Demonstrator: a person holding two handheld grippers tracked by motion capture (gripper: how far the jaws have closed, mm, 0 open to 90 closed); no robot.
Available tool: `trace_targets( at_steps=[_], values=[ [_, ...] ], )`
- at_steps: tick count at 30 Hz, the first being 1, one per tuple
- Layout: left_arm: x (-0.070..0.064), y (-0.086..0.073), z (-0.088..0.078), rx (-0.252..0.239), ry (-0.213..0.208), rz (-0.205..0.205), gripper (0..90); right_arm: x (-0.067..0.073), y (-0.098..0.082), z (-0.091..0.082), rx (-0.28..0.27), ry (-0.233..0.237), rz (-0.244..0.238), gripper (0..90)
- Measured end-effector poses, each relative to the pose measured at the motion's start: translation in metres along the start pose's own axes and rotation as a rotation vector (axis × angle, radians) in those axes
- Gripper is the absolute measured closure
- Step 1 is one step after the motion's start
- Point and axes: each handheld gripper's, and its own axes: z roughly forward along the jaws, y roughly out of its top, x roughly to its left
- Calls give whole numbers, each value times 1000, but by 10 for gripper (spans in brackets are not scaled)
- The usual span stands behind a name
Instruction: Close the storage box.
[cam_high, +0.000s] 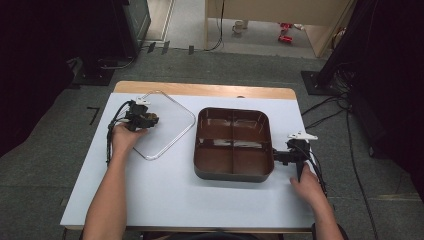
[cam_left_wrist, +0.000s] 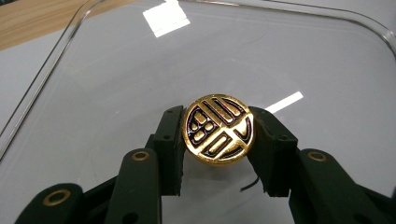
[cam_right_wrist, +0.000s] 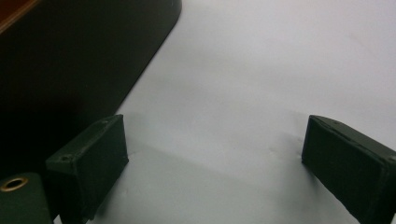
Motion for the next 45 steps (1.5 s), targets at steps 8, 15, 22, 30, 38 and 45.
trace_targets(
  at_steps=[8,15,22,30,38,45],
  values=[
    [3,3,-8,-17,-18,-30,594,0,0,0,0,0,0,63],
    [0,12,-33,-68,-34,-31,594,0,0,0,0,0,0,63],
    [-6,21,-56,-123,-48,-20,595,0,0,0,0,0,0,63],
    [-26,33,-67,-158,-85,39,595,0,0,0,0,0,0,62],
    [-46,43,-68,-179,-162,65,595,0,0,0,0,0,0,63],
    [-71,50,-62,-182,-208,136,595,0,0,0,0,0,-1,63]
  ],
)
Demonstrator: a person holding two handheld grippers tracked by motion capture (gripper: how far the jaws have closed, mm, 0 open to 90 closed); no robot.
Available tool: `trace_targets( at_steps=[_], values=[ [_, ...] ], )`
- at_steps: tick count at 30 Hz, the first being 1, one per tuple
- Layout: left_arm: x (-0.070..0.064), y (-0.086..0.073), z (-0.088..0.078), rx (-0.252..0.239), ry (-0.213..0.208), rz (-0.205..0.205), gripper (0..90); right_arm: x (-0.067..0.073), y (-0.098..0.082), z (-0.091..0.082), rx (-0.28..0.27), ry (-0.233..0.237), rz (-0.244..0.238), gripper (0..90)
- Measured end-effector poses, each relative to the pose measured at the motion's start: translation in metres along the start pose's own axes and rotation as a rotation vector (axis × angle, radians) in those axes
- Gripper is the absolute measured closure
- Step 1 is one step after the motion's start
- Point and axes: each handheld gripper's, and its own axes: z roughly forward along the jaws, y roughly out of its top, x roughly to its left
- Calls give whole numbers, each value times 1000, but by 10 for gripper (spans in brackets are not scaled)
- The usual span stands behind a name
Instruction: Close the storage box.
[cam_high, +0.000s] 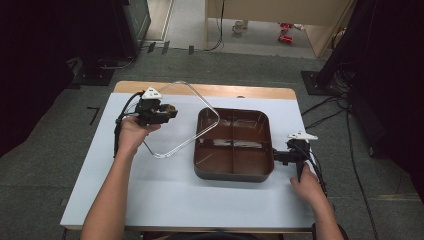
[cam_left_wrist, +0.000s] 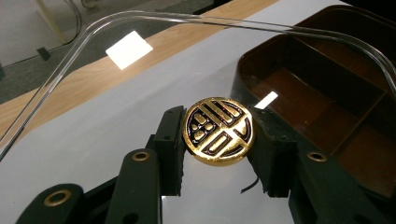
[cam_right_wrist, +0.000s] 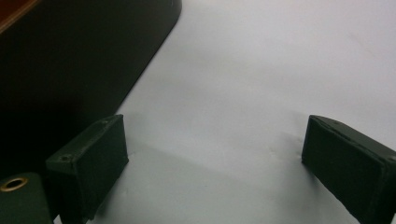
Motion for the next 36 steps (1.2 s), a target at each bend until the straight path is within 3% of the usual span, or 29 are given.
trace_targets(
  at_steps=[11,19,26,33,36],
  values=[
    [-24,7,14,29,-45,66,595,0,0,0,0,2,4,63],
    [-46,17,23,27,-116,113,595,-1,0,0,0,3,3,63],
    [-69,30,36,13,-190,187,595,0,0,0,2,3,5,63],
    [-87,39,50,44,-252,268,595,0,0,0,1,3,5,62],
    [-92,42,56,46,-282,282,595,0,0,0,1,3,5,62]
  ],
)
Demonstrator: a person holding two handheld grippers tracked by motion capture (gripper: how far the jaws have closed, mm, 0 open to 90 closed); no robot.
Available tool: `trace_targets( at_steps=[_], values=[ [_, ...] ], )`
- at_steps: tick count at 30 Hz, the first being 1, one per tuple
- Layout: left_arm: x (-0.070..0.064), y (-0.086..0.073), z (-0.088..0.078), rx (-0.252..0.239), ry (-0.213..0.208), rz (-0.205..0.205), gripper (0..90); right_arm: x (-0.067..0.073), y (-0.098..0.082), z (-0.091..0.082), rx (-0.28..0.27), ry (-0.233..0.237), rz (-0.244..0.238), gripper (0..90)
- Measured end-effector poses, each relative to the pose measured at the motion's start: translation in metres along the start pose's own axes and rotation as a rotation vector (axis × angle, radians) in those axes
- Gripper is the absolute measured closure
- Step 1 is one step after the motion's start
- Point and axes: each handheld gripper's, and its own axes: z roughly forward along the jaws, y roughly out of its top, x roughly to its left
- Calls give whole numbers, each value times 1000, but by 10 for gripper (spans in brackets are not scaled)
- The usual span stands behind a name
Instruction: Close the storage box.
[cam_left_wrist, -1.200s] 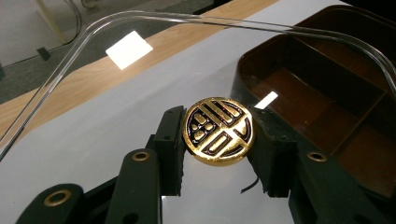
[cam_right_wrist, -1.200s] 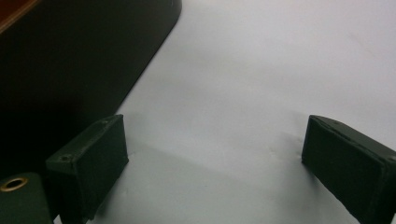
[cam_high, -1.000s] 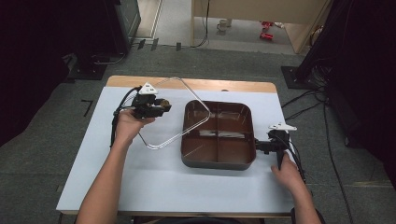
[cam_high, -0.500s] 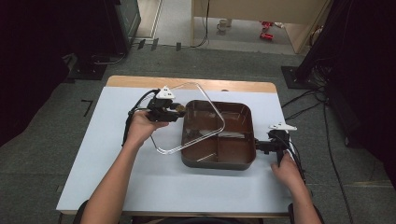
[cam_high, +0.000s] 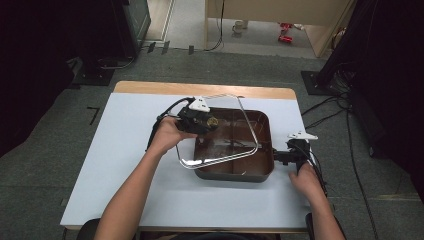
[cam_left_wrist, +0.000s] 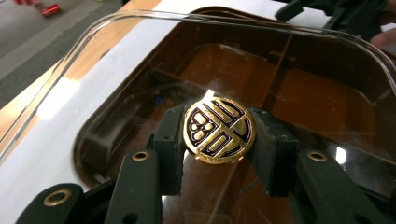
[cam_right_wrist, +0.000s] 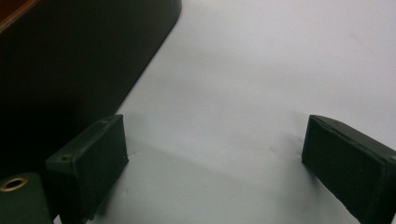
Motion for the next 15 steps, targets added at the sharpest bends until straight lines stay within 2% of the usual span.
trace_targets(
  at_steps=[4,5,7,10,11,12,13,15],
  values=[
    [-2,5,8,2,-32,17,595,0,0,0,-2,-1,-2,62],
    [-3,8,13,6,-53,33,594,0,0,0,-2,-1,-2,62],
    [-4,10,17,10,-60,42,595,0,0,0,-2,-1,-1,62],
    [-5,15,29,23,-102,76,595,0,0,0,-1,-1,-2,62],
    [-5,15,29,23,-102,76,594,0,0,0,-1,-1,-2,62],
    [-6,16,35,29,-128,101,595,0,0,0,-1,-1,-3,62],
    [-5,16,37,37,-142,110,595,0,0,0,-1,-2,-4,62],
    [-4,17,42,47,-164,104,595,0,0,0,0,-2,-4,62]
  ],
)
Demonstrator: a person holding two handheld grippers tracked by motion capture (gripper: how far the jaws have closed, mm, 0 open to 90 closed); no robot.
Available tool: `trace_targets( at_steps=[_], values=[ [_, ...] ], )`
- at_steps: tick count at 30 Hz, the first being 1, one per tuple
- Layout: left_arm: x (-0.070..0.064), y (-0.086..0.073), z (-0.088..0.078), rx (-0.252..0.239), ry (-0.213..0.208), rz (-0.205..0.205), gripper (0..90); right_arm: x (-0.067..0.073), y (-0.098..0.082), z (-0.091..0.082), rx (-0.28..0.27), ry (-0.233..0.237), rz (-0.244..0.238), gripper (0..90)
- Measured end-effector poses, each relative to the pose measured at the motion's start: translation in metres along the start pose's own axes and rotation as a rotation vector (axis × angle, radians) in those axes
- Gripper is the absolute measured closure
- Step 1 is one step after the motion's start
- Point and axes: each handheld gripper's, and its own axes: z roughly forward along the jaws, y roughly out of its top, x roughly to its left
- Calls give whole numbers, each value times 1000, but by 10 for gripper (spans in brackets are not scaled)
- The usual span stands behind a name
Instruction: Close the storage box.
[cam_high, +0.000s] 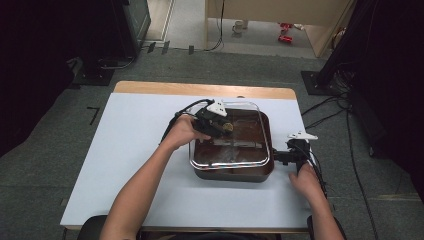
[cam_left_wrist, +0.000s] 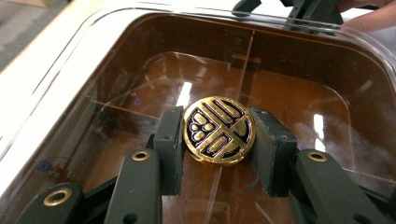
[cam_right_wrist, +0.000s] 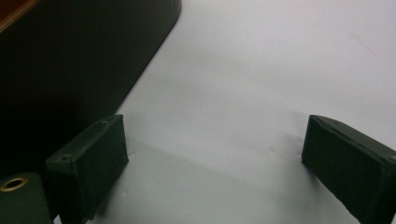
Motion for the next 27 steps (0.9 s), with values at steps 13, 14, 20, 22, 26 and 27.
trace_targets(
  at_steps=[13,14,20,22,26,27],
  values=[
    [7,2,23,27,-50,32,595,0,0,0,1,0,2,62],
    [7,2,23,27,-50,32,595,0,0,0,1,0,2,62],
    [3,4,26,31,-107,81,595,0,0,0,0,0,0,62],
    [2,5,28,41,-108,89,594,0,0,0,0,0,-1,62],
    [2,5,30,51,-110,81,593,0,0,0,0,-1,0,62],
    [2,4,31,51,-109,82,592,0,0,0,0,0,0,62]
  ],
)
